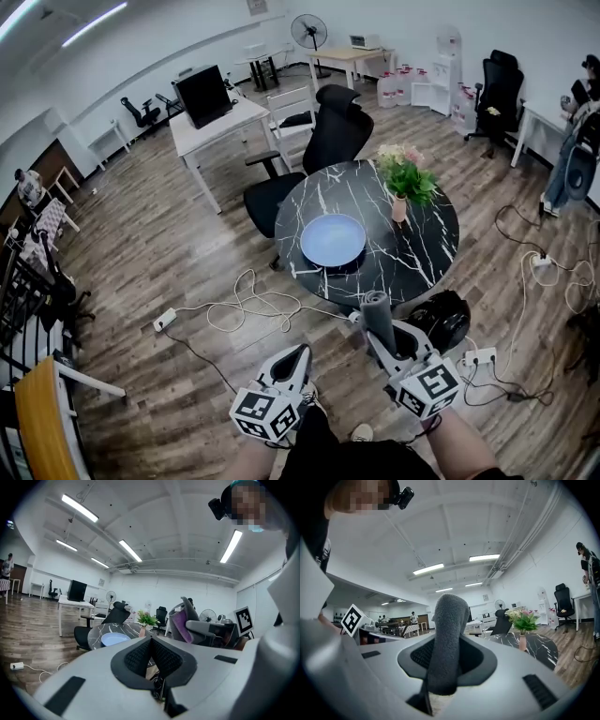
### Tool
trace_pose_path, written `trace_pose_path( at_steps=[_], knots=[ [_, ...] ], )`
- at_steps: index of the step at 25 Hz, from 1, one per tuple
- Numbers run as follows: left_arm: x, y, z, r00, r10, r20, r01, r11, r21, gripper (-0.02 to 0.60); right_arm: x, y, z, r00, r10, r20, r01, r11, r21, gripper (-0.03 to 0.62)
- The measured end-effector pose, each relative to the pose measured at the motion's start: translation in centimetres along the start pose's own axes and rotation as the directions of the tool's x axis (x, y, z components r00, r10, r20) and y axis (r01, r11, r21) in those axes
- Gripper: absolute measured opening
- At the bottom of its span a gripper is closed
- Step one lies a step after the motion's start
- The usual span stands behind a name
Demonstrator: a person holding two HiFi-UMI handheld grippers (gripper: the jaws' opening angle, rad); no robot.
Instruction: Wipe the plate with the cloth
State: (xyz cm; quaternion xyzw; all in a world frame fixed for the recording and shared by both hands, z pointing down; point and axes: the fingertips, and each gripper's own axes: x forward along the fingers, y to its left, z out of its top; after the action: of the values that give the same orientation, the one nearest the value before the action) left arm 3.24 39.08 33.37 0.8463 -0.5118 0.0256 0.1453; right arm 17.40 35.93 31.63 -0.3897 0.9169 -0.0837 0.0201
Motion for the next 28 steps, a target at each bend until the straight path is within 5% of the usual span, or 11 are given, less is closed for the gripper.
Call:
trace_pose_path(
  at_steps=[28],
  knots=[
    [15.0,23.5,5.7,0.987,-0.147,-0.059,0.143,0.987,-0.072,0.018,26.2,-5.8,1.4,0.987,-0.151,-0.054,0.150,0.989,-0.011,0.118]
  ],
)
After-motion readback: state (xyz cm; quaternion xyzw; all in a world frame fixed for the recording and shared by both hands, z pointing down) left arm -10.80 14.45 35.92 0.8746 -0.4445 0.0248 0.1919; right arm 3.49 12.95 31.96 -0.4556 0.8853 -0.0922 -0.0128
